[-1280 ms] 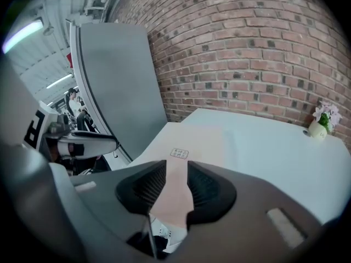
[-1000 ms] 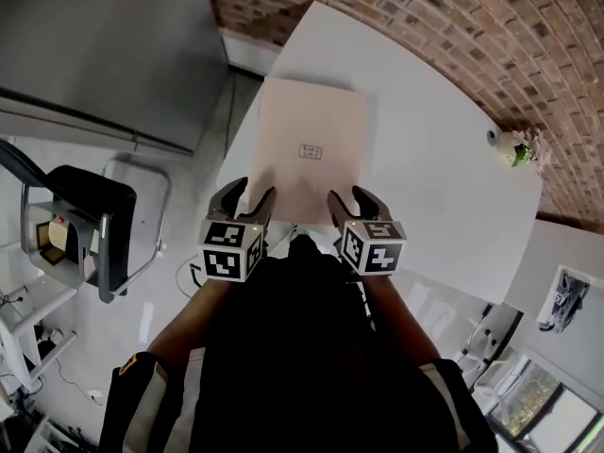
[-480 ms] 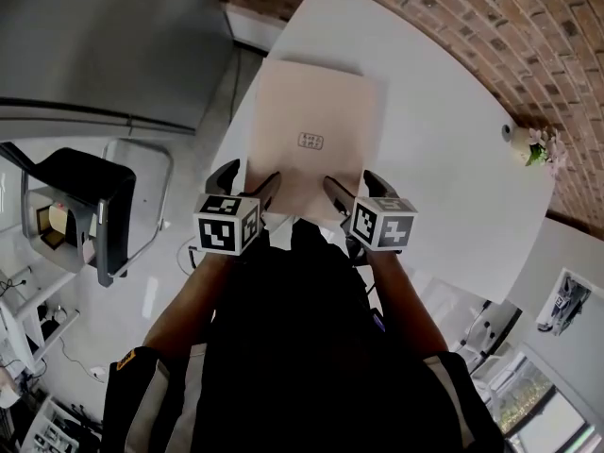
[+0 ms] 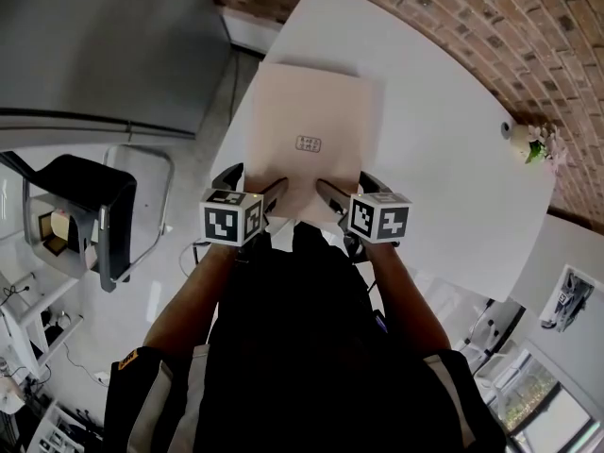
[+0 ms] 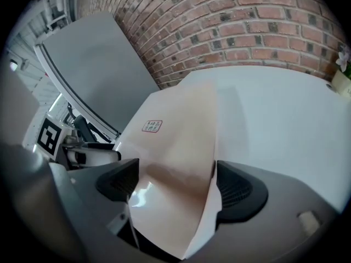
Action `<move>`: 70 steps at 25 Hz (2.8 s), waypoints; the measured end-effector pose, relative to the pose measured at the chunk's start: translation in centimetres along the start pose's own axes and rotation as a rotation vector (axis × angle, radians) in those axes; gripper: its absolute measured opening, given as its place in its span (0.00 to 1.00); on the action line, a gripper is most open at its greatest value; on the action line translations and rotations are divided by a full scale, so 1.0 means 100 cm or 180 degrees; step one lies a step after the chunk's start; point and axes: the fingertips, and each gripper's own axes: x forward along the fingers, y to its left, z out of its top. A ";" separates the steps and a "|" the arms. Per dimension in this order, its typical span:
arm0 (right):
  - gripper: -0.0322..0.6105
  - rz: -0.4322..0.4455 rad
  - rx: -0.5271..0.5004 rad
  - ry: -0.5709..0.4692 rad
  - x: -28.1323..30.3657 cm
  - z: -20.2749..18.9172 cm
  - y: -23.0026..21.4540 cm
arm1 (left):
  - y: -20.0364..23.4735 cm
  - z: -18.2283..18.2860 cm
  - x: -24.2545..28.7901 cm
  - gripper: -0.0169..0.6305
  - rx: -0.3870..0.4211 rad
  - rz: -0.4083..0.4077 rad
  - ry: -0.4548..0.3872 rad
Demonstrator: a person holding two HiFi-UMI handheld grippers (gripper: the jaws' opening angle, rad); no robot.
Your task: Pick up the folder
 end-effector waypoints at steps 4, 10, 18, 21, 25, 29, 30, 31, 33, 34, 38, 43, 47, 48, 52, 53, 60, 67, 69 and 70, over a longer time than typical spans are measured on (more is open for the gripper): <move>0.73 -0.0067 -0.0035 -0.0009 0.002 -0.001 0.000 | -0.003 -0.003 0.004 0.68 0.0093 0.0027 0.0039; 0.73 -0.0236 -0.0219 -0.0013 0.006 -0.003 0.005 | -0.003 -0.003 0.004 0.68 0.0193 0.0097 0.0038; 0.73 -0.0346 -0.0360 -0.0263 -0.016 0.017 0.014 | -0.016 0.019 -0.012 0.68 0.0409 0.0129 -0.0237; 0.73 -0.0367 -0.0385 -0.0477 -0.034 0.033 0.022 | -0.024 0.041 -0.028 0.68 0.0574 0.0145 -0.0447; 0.73 -0.0329 -0.0504 -0.0836 -0.062 0.062 0.039 | -0.040 0.074 -0.053 0.68 0.0751 0.0116 -0.0746; 0.73 -0.0363 -0.0644 -0.1132 -0.094 0.087 0.059 | -0.055 0.102 -0.084 0.68 0.0855 0.0067 -0.0977; 0.73 -0.0367 -0.0661 -0.1187 -0.101 0.092 0.064 | -0.058 0.107 -0.092 0.68 0.0890 0.0065 -0.1024; 0.73 -0.0372 -0.0671 -0.1238 -0.109 0.096 0.069 | -0.061 0.113 -0.100 0.68 0.0926 0.0066 -0.1068; 0.73 -0.0380 -0.0681 -0.1334 -0.123 0.103 0.079 | -0.068 0.122 -0.115 0.68 0.0994 0.0071 -0.1159; 0.74 -0.0382 -0.0684 -0.1381 -0.129 0.105 0.083 | -0.071 0.126 -0.123 0.68 0.1025 0.0073 -0.1206; 0.74 -0.0401 -0.0701 -0.1566 -0.152 0.114 0.098 | -0.082 0.140 -0.147 0.68 0.1116 0.0060 -0.1389; 0.74 -0.0457 -0.0755 -0.1812 -0.179 0.123 0.117 | -0.095 0.155 -0.177 0.68 0.1259 0.0029 -0.1647; 0.74 -0.0500 -0.0811 -0.2030 -0.201 0.130 0.127 | -0.107 0.167 -0.196 0.68 0.1363 0.0003 -0.1855; 0.74 -0.0509 -0.0811 -0.2075 -0.205 0.131 0.129 | -0.110 0.169 -0.200 0.68 0.1388 -0.0006 -0.1892; 0.74 -0.0569 -0.0800 -0.2161 -0.214 0.131 0.131 | -0.117 0.172 -0.206 0.68 0.1452 -0.0040 -0.1954; 0.74 -0.0594 -0.0809 -0.2163 -0.214 0.130 0.131 | -0.117 0.171 -0.206 0.68 0.1447 -0.0045 -0.1950; 0.74 -0.0645 -0.0839 -0.2147 -0.212 0.126 0.129 | -0.115 0.167 -0.201 0.68 0.1399 -0.0072 -0.1915; 0.74 -0.0648 -0.0838 -0.2122 -0.212 0.125 0.127 | -0.116 0.166 -0.199 0.68 0.1397 -0.0065 -0.1895; 0.74 -0.0645 -0.0837 -0.2112 -0.211 0.124 0.126 | -0.116 0.165 -0.198 0.68 0.1392 -0.0064 -0.1888; 0.74 -0.0645 -0.0836 -0.2110 -0.211 0.124 0.125 | -0.117 0.165 -0.198 0.68 0.1392 -0.0064 -0.1884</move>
